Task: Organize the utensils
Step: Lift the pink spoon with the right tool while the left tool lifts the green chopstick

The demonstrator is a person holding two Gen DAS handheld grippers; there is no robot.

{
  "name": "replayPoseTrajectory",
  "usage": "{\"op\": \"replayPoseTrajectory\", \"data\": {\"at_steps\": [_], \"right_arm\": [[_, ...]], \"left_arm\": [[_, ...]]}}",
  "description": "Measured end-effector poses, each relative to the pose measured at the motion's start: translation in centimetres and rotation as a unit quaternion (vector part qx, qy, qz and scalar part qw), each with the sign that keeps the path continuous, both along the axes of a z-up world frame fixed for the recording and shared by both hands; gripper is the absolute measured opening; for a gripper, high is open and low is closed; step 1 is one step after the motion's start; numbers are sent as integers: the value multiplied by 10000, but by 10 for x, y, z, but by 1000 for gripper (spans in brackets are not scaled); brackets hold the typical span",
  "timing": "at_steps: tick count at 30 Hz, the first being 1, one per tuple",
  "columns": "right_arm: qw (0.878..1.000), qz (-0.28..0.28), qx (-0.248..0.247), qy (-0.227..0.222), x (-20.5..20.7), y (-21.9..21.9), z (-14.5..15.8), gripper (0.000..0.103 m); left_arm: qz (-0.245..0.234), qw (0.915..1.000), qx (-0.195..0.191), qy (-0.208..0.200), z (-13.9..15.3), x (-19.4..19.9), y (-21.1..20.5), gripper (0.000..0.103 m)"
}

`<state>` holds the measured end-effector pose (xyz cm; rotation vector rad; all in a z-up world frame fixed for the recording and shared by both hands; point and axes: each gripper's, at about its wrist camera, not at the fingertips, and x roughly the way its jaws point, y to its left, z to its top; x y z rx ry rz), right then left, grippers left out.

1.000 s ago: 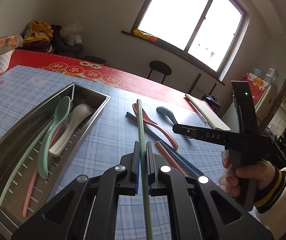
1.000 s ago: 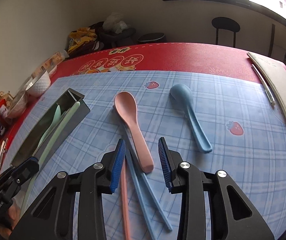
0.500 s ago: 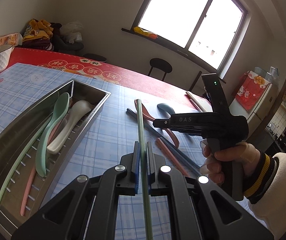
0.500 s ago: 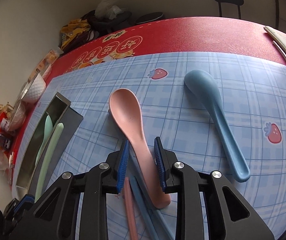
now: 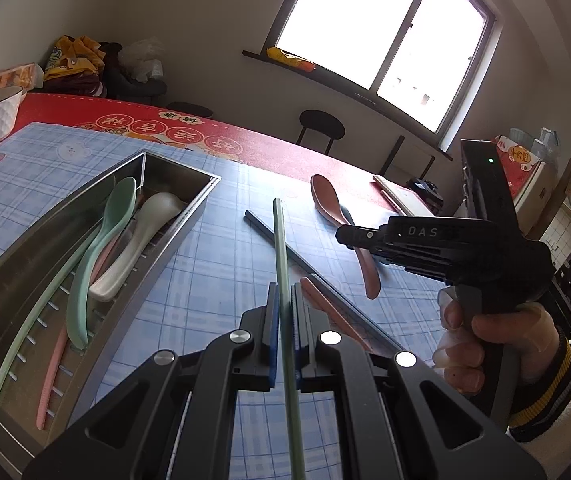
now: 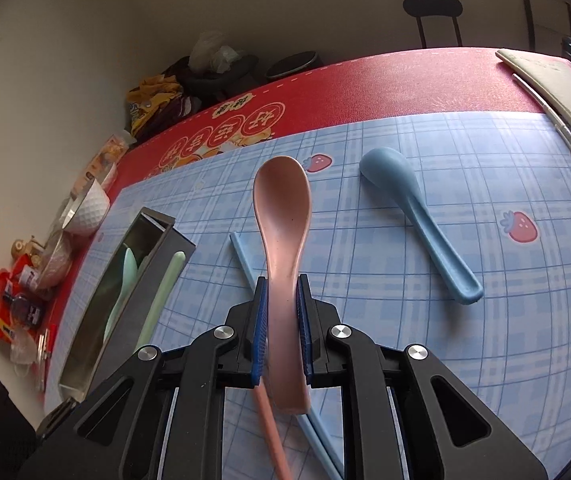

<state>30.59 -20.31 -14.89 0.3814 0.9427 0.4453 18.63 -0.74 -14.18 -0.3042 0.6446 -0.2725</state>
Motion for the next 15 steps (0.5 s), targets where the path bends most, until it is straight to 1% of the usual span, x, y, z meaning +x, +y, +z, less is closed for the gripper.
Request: {"op": "replayPoseTrajectory", "data": {"at_steps": [2, 6, 9, 11, 12, 15], "right_arm": [[9995, -191, 227, -54, -15, -5, 2, 14], [9959, -534, 736, -12, -42, -13, 2, 14], [9920, -700, 1041, -120, -62, -17, 3, 14], [9870, -827, 1361, -221, -74, -17, 2, 14], [9854, -865, 1449, -237, -78, -17, 2, 14], [9858, -858, 1414, -282, -85, -11, 2, 14]], "left_arm": [[-25, 10000, 60, -7, 1, -1, -2, 6], [-139, 9996, 234, -10, 4, -5, -9, 6], [-216, 9995, 201, 72, 7, -8, -5, 6], [-232, 9996, 136, 113, 11, -11, 2, 6], [-246, 9996, 83, 119, 14, -13, 6, 6], [-266, 9995, 3, 163, 25, -16, 20, 6]]}}
